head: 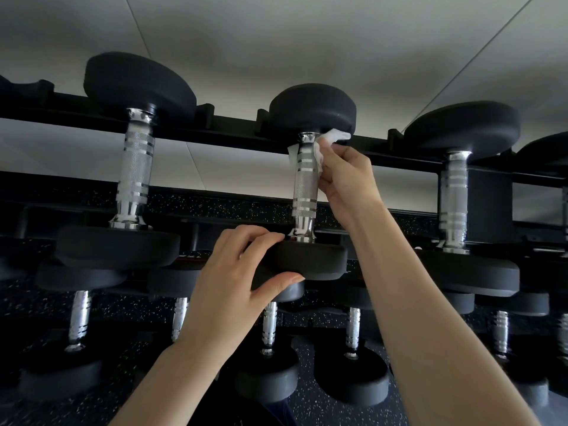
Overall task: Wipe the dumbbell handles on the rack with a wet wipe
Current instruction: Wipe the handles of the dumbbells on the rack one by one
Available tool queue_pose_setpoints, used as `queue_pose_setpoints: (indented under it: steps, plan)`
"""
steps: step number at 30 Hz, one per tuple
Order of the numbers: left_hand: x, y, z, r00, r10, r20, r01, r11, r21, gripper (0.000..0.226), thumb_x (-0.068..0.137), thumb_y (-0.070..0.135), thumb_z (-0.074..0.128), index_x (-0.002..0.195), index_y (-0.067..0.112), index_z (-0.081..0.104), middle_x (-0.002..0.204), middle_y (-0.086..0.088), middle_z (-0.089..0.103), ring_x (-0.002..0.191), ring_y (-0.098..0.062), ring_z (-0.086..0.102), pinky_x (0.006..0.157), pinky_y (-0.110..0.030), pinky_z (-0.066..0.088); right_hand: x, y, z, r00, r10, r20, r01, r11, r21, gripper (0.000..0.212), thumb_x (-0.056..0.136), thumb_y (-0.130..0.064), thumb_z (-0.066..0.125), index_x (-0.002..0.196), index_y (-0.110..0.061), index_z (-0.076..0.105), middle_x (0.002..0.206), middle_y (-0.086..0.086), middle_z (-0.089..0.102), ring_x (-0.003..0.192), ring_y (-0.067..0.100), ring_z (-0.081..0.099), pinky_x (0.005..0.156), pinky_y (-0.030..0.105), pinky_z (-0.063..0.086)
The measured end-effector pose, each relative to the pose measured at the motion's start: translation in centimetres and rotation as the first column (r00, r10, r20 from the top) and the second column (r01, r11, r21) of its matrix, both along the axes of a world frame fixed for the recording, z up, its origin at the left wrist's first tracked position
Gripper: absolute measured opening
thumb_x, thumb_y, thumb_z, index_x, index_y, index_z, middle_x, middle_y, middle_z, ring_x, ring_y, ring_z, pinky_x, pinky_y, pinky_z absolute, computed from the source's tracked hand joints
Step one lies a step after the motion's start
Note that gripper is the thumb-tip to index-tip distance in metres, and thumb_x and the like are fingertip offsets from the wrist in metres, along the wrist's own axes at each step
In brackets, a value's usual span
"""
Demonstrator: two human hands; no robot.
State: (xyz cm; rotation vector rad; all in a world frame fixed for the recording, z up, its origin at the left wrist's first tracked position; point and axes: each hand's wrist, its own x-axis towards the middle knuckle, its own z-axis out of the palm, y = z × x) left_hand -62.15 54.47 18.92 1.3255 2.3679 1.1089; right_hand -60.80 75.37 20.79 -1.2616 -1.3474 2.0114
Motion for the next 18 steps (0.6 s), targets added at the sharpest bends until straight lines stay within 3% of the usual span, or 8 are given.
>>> queue_pose_setpoints:
  steps: [5, 13, 18]
  plan:
    - [0.0, 0.0, 0.0, 1.0, -0.003, 0.005, 0.003, 1.0, -0.002, 0.053, 0.085, 0.056, 0.053, 0.118, 0.015, 0.063, 0.111, 0.006, 0.055, 0.102, -0.016, 0.052, 0.084, -0.023, 0.041, 0.7, 0.4, 0.1, 0.98, 0.143, -0.139, -0.161, 0.979, -0.126, 0.02, 0.098, -0.019, 0.046, 0.101, -0.004, 0.059, 0.081, 0.006, 0.062, 0.064, 0.011, 0.06, 0.069, 0.028, 0.054]
    - [0.0, 0.0, 0.0, 1.0, -0.007, 0.017, 0.007, 1.0, -0.006, 0.053, 0.085, 0.055, 0.054, 0.118, 0.015, 0.063, 0.112, 0.006, 0.054, 0.103, -0.017, 0.052, 0.087, -0.021, 0.04, 1.7, 0.6, -0.4, 0.946, 0.266, -0.187, -0.298, 0.938, -0.175, 0.029, 0.099, -0.022, 0.042, 0.108, 0.0, 0.06, 0.099, 0.01, 0.067, 0.09, 0.02, 0.063, 0.093, 0.039, 0.049]
    - [-0.1, 0.0, -0.1, 1.0, -0.012, 0.016, 0.012, 1.0, 0.001, 0.052, 0.085, 0.053, 0.056, 0.117, 0.014, 0.063, 0.111, 0.004, 0.055, 0.104, -0.018, 0.052, 0.089, -0.018, 0.038, 3.0, -0.3, -1.0, 0.931, 0.339, -0.135, -0.358, 0.921, -0.153, 0.036, 0.099, -0.022, 0.041, 0.113, 0.007, 0.057, 0.091, 0.012, 0.067, 0.082, 0.022, 0.065, 0.081, 0.036, 0.056]
